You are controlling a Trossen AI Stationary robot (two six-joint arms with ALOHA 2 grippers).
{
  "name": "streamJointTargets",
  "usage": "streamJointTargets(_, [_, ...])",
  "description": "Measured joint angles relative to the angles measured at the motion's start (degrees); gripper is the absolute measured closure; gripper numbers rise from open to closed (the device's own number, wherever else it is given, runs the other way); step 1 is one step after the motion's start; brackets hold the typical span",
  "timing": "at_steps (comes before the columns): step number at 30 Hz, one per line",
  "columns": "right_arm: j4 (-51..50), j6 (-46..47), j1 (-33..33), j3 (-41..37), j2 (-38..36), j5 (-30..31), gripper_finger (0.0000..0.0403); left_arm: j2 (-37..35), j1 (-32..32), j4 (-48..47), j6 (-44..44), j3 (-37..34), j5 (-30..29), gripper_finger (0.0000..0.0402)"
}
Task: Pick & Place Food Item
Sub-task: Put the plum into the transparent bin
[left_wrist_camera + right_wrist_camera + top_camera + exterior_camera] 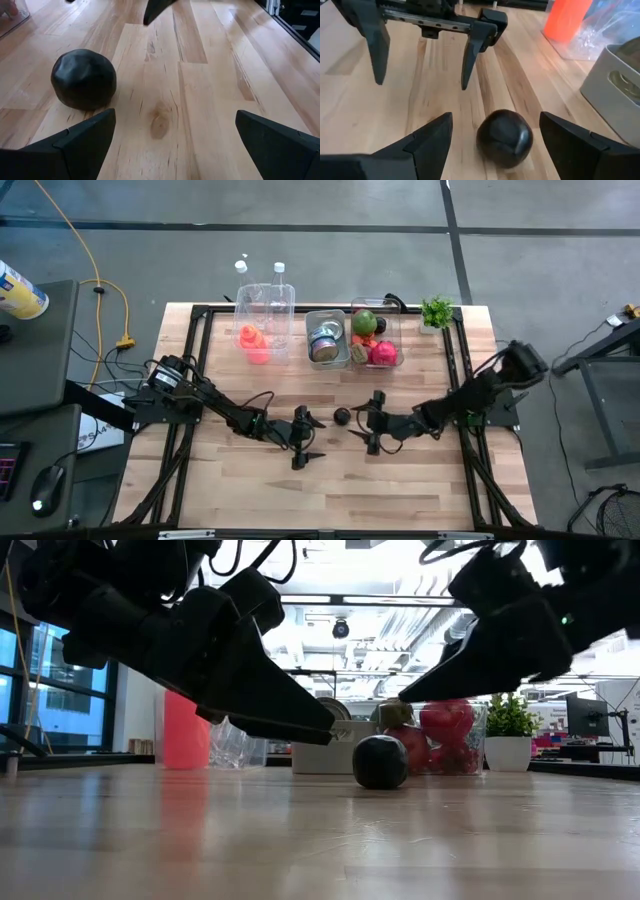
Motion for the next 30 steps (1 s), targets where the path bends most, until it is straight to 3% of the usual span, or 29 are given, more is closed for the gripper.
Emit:
streamJointTargets(7, [9.3, -3.6, -2.9, 0.0, 6.6, 0.0, 0.0117, 0.0, 0.0, 0.8, -0.1, 0.0, 0.0, 0.0002])
streamJointTargets(13, [11.1, -3.6, -5.3, 0.0, 10.4, -0.9, 0.0117, 0.0, 0.1, 0.8, 0.0, 0.0, 0.0, 0.0002])
streamJointTargets(30, [12.8, -3.2, -10.3, 0.0, 11.0, -10.5, 0.0117, 0.0, 0.2, 1.0, 0.2, 0.0, 0.0, 0.0002])
